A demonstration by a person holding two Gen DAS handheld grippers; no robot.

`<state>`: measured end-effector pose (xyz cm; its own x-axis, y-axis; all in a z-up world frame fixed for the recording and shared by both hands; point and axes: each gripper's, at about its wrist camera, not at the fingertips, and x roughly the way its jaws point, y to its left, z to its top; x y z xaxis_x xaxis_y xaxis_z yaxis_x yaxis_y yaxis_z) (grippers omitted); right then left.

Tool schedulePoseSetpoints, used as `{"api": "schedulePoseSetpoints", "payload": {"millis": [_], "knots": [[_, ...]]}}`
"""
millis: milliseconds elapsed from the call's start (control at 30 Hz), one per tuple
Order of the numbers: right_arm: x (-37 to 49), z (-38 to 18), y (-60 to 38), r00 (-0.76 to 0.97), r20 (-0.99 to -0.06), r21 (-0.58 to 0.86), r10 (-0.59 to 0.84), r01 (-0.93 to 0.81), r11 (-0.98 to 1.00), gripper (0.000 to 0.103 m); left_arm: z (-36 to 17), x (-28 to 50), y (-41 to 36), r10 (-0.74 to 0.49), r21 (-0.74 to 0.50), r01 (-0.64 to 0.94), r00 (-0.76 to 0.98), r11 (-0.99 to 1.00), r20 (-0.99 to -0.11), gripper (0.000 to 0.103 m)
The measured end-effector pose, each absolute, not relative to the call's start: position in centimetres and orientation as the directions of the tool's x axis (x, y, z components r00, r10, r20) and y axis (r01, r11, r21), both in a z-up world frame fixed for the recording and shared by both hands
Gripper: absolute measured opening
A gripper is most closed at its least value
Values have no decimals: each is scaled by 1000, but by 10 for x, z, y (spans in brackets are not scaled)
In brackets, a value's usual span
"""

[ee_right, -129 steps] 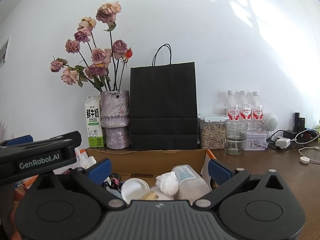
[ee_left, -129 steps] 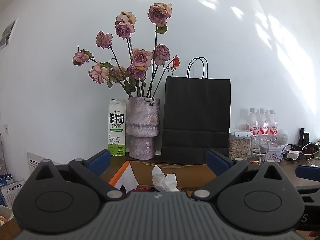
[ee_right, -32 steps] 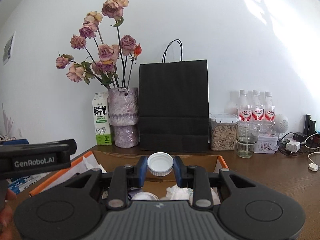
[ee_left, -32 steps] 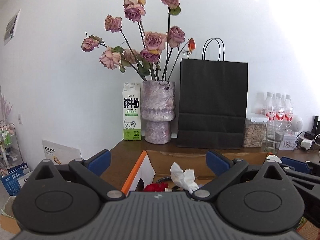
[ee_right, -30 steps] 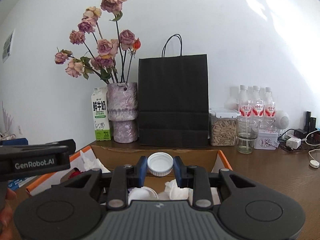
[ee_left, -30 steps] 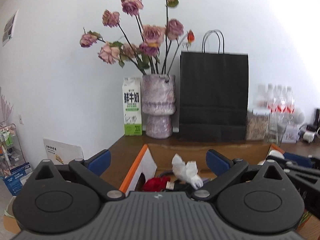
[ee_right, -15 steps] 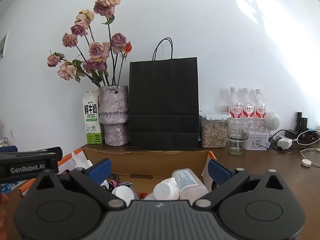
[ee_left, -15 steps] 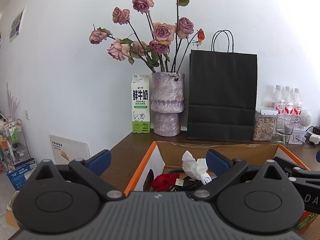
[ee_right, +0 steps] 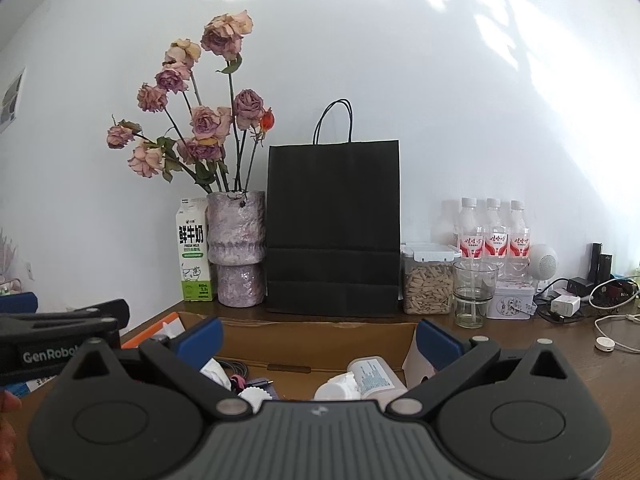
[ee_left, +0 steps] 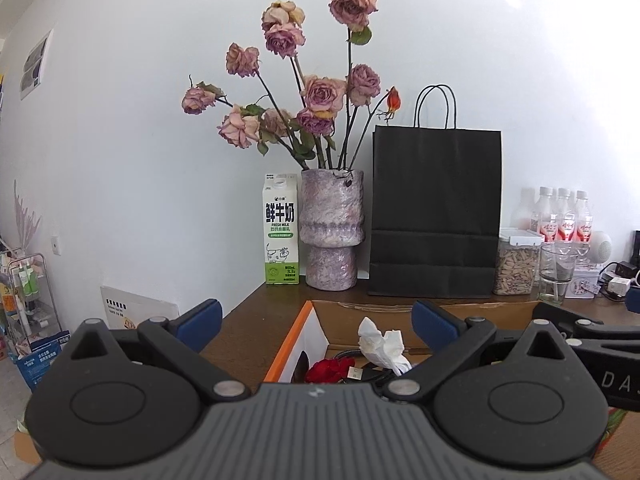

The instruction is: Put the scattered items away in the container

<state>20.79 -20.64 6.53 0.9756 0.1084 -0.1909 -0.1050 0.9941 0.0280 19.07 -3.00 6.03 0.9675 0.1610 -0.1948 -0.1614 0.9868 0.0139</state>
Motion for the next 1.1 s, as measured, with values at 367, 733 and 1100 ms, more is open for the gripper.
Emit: {"api": "schedulePoseSetpoints", "payload": {"millis": [367,733,1100], "knots": [[144,93,-213,958,-258,43,127,-120,992,103,82,131,-31,77,-22,-85,963,996,-258,103],[65,95,-216,938,-330,-2,106,-113,994,103,80,66,-41,52,35,-44,946,998,-321,103],[19,91,-211,918,-390,-31,77,-96,995,103,74,24,-43,67,39,-57,923,998,-378,103]]}}
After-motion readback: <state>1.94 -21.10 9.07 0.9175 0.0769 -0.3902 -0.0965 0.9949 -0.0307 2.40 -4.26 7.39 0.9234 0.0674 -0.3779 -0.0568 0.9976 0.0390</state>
